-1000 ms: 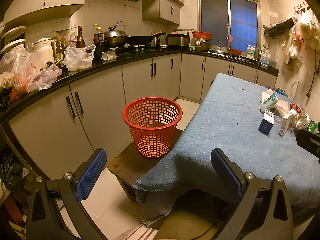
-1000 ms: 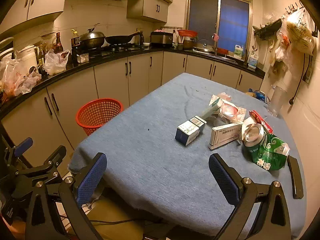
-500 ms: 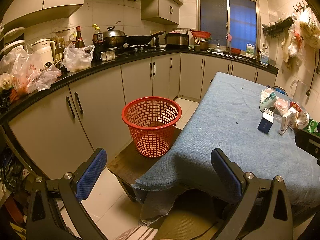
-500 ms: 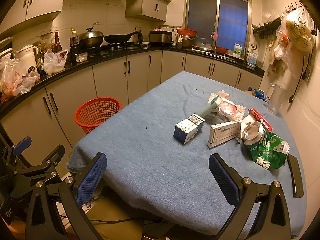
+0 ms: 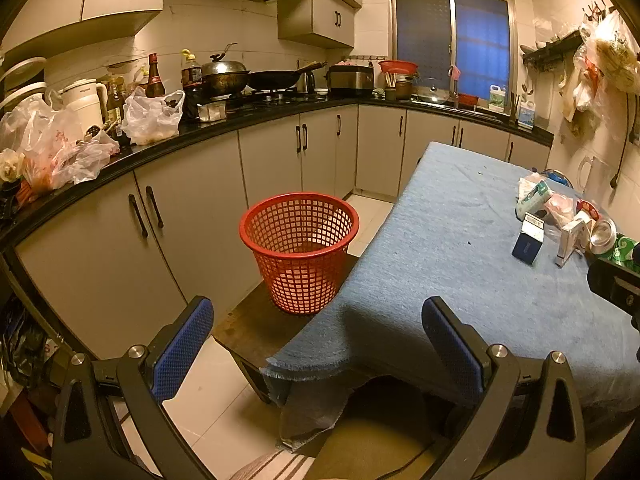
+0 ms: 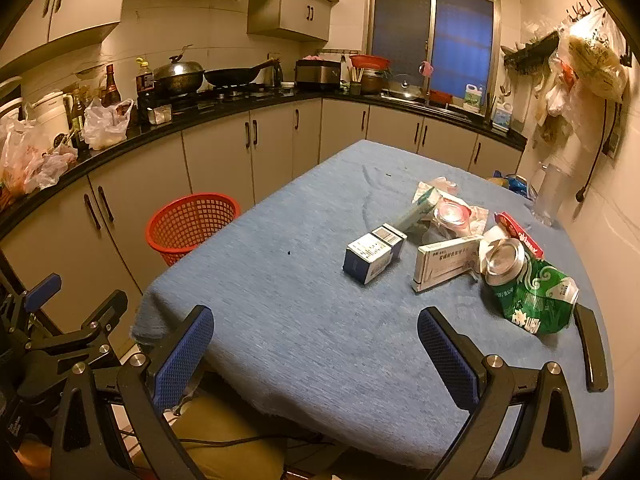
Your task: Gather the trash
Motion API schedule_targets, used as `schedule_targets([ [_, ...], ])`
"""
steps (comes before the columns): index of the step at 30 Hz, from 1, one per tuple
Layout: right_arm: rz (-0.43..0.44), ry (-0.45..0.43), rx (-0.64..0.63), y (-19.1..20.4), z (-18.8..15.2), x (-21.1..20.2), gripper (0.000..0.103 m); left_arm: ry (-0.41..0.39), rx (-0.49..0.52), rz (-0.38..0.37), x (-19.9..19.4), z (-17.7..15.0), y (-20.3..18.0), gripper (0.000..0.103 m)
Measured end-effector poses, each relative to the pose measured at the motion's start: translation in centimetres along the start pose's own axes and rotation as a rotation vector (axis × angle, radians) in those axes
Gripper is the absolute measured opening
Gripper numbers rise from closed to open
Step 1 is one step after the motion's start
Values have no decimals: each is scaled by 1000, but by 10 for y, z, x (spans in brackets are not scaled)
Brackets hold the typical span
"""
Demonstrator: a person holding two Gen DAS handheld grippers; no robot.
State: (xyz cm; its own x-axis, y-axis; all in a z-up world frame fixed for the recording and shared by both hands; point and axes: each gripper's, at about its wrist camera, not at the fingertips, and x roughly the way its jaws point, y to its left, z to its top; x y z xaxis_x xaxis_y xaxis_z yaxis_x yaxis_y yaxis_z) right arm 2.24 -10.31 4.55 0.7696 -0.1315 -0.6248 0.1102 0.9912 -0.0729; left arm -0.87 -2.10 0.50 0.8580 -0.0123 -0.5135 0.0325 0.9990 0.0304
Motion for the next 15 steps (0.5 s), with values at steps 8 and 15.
schedule_targets([
  [8,-3,0,15,-4,-2,-1,103,28,14,-4,0,0,-4,103],
  [15,-5,6,28,-7,-2,0,103,58,26,-6,2,1,-5,103],
])
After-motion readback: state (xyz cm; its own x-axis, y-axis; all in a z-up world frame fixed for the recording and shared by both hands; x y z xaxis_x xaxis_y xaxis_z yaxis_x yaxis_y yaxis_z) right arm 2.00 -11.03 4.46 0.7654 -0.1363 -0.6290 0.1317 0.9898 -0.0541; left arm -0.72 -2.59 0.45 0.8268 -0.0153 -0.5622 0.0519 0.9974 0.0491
